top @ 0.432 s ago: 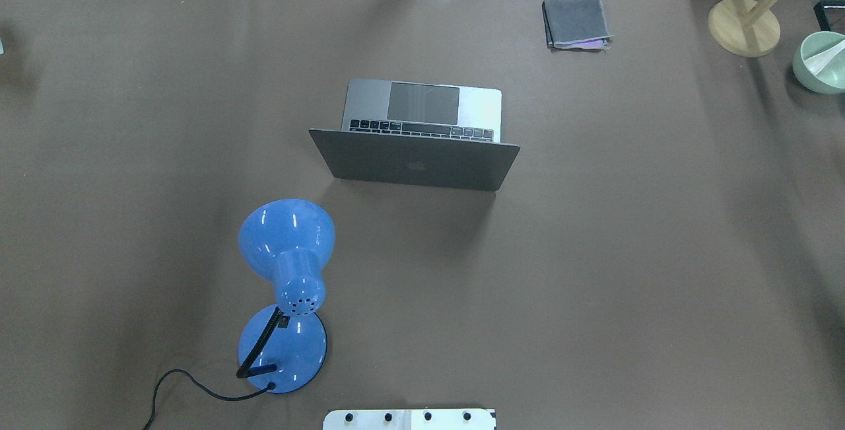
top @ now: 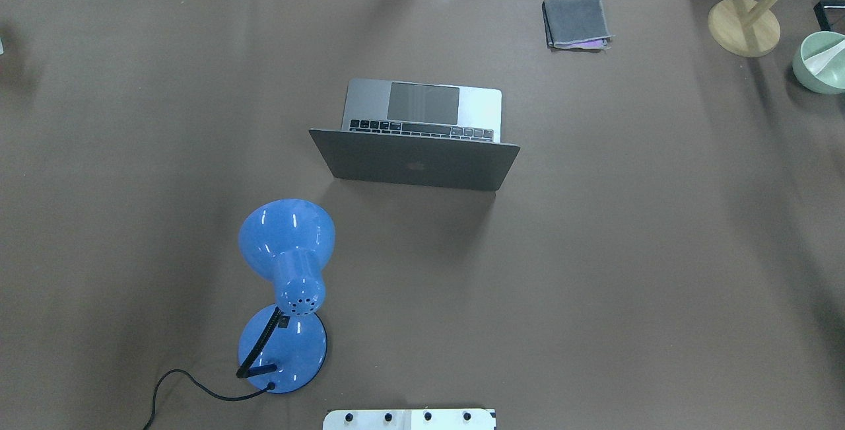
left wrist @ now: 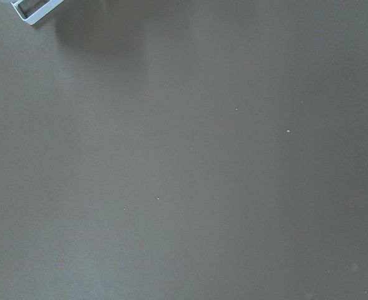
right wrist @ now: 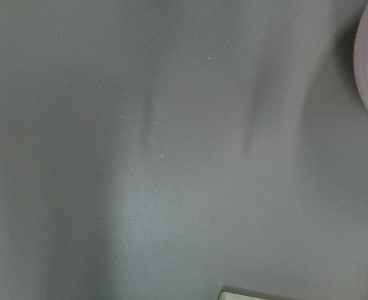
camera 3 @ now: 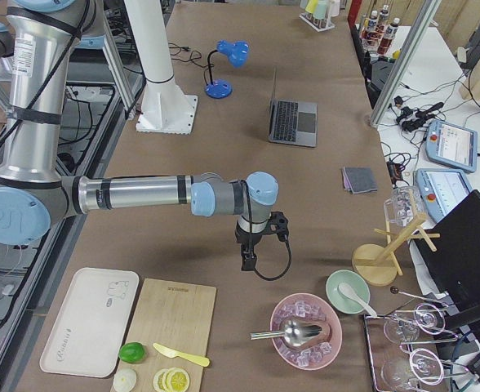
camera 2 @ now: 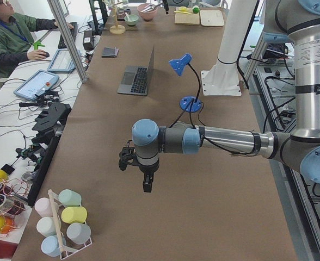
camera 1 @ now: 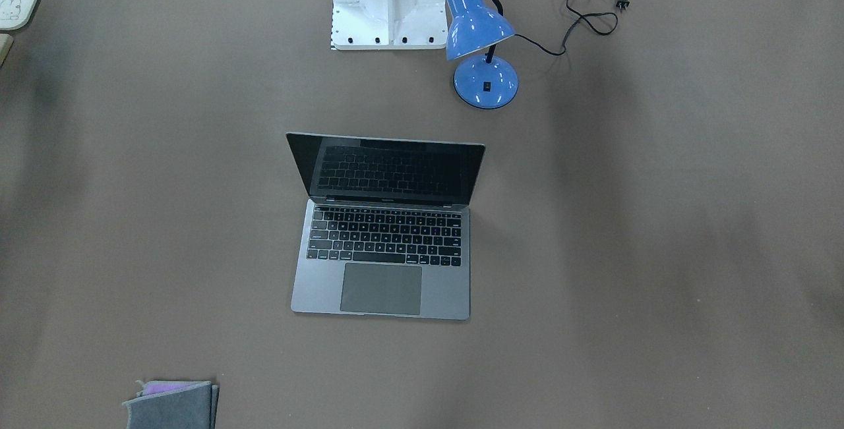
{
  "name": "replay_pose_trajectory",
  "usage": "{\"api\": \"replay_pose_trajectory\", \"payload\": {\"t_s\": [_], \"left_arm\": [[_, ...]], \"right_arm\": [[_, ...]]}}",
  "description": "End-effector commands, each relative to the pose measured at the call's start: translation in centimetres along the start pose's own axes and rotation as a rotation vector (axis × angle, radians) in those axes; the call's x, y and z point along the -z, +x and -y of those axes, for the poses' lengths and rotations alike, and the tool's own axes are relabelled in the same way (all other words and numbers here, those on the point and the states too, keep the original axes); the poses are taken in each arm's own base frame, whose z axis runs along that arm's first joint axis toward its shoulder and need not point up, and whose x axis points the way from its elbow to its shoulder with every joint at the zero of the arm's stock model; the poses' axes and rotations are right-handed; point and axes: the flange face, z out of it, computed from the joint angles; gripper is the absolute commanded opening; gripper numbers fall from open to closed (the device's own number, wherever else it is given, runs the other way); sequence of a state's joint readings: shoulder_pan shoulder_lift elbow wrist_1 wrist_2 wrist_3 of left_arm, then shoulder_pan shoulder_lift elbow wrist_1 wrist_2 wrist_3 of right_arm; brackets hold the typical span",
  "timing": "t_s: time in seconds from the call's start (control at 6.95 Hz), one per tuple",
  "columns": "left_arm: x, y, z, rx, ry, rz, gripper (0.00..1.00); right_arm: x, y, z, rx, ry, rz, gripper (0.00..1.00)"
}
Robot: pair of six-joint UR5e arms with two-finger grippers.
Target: Close laptop
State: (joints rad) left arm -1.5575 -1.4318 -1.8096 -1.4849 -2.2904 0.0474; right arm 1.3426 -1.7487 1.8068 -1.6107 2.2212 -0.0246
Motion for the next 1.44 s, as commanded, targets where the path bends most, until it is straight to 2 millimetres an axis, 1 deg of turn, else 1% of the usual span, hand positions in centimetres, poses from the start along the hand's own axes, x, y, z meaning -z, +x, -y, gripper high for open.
{"api": "replay_pose_trajectory", "payload": {"t_s": [0.0,0.29,0.43,0.72,0.86,1.15,1.29], "left_arm": [[0.8,0.7,0.1,-0.015,0.017,0.001,0.98],[0.8,0.7,0.2,-0.018,0.016,0.001,0.98],[1.2,1.0,0.7,-0.021,0.025,0.0,0.98],[1.3,1.1,0.9,-0.022,0.027,-0.002,0.98],[1.3,1.2,0.9,-0.022,0.03,-0.005,0.98],[1.4,1.3,1.0,-0.026,0.032,-0.008,0.98],[1.7,1.6,1.3,-0.038,0.046,-0.007,0.98]], "right_arm": [[0.0,-0.1,0.1,0.001,0.001,0.0,1.0],[0.2,-0.2,0.1,0.005,0.006,0.0,1.0],[0.3,-0.3,0.2,0.009,0.011,0.0,1.0],[1.4,-1.1,0.4,0.026,0.034,-0.001,1.0],[2.4,-1.8,0.5,0.041,0.053,-0.003,1.0],[5.6,-4.2,0.7,0.083,0.118,-0.004,1.0],[6.7,-5.1,0.8,0.094,0.14,0.001,1.0]]}}
